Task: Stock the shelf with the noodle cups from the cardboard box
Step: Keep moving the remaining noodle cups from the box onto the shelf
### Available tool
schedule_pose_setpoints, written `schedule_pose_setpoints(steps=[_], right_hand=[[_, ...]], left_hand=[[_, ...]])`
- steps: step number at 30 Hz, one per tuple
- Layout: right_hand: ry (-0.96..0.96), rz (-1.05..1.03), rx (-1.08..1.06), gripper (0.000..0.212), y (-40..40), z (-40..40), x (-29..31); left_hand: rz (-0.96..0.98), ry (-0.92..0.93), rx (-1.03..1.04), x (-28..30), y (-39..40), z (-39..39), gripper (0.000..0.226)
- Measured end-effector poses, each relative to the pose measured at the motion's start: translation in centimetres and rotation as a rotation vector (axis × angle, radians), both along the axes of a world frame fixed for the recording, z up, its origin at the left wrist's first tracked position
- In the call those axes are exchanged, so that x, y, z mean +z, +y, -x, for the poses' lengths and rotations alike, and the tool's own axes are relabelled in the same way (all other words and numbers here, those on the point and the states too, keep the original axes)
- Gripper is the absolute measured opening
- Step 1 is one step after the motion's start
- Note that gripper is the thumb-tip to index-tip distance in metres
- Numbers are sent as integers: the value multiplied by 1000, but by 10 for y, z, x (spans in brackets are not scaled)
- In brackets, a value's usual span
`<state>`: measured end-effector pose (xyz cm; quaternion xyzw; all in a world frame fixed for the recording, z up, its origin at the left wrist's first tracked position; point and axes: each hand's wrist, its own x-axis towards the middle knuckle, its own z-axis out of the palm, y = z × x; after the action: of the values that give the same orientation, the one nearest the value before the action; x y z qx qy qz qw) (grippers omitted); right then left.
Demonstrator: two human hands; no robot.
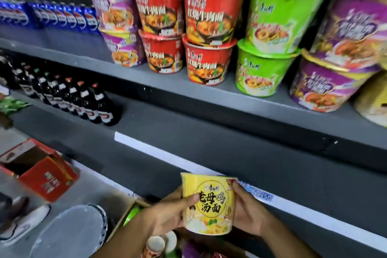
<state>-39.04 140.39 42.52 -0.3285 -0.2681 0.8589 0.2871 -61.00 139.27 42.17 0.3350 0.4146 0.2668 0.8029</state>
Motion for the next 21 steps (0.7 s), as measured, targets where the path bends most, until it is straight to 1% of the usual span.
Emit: schedule_pose_setpoints(steps=[2,4,6,9,11,13,15,16,17,19,20,21], right_hand=[[12,-60,1,94,5,-4,28],[9,-110,-8,89,8,-9,54],[-20,-122,-52,91,14,-16,77],[-83,-204,-74,97,19,-22,111],[-104,-253,-78,102,21,-26,133],[-102,-293,-87,103,22,-33,153],[-64,-311,-98,102,22,-39,172],[-27,-319,-105,101,22,-42,181],[13,-334,-112,100,22,-45,189],[53,-386,-124,104,22,-50,203],[57,-409,-129,107,21,-52,209],[59,-427,-135,110,21,-55,214]], left_hand=[[-45,-64,-16,29,6,-4,105],[-90,-82,-27,57,13,-7,104],[-133,-64,-27,83,22,-12,105],[-198,-46,-46,119,30,-23,105],[-246,-26,-45,140,34,-29,98],[-294,-12,-36,159,37,-36,95],[-332,-38,-41,177,38,-43,103],[-349,-54,-44,186,38,-47,104],[-363,-61,-45,194,37,-50,99],[-388,-70,-25,209,38,-55,77],[-400,-70,-23,215,39,-57,71],[-415,-74,-28,220,39,-60,75]])
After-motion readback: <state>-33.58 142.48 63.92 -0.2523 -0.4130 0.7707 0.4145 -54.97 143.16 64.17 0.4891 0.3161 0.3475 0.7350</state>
